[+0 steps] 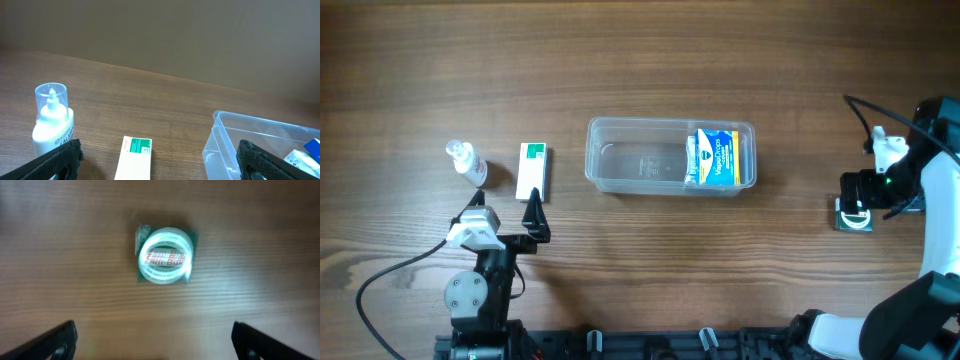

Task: Pack container
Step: 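Move right gripper to the dark green Zam-Buk box and grasp it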

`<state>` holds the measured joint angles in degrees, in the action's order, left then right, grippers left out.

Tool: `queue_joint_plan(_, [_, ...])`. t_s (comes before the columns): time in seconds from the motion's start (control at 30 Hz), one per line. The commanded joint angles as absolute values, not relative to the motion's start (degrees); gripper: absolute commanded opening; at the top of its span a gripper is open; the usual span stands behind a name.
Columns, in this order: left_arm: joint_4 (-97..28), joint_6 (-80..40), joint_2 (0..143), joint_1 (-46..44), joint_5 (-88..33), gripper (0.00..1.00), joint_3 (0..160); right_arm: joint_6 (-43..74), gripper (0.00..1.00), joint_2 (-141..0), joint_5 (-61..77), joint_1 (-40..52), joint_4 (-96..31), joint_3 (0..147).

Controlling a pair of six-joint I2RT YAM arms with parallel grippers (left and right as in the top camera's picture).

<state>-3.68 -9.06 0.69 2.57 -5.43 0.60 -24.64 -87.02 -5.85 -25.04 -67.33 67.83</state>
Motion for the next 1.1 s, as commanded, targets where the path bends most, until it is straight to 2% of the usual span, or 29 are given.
queue_joint_plan(0.0, [-4.0,-8.1,0.3,2.5,-5.3,1.0,0.3,-26.6,1.0,-86.8,-6.0,-27.2,-60.7,64.2])
queue_joint_plan(0.47, [-4.0,-8.1,0.3,2.5,-5.3,1.0,0.3,-26.7,1.0,-102.3,-5.7,-29.3,-51.6,62.2])
queue_joint_plan(0.83, [-4.0,-8.1,0.3,2.5,-5.3,1.0,0.3,-17.8,1.0,-104.0,-5.3,-29.1,-47.9,57.2])
queue_joint_plan(1.07, [-4.0,-8.1,0.3,2.5,-5.3,1.0,0.3,-17.8,0.97,-104.0,-7.1,-29.1,-46.1,56.4])
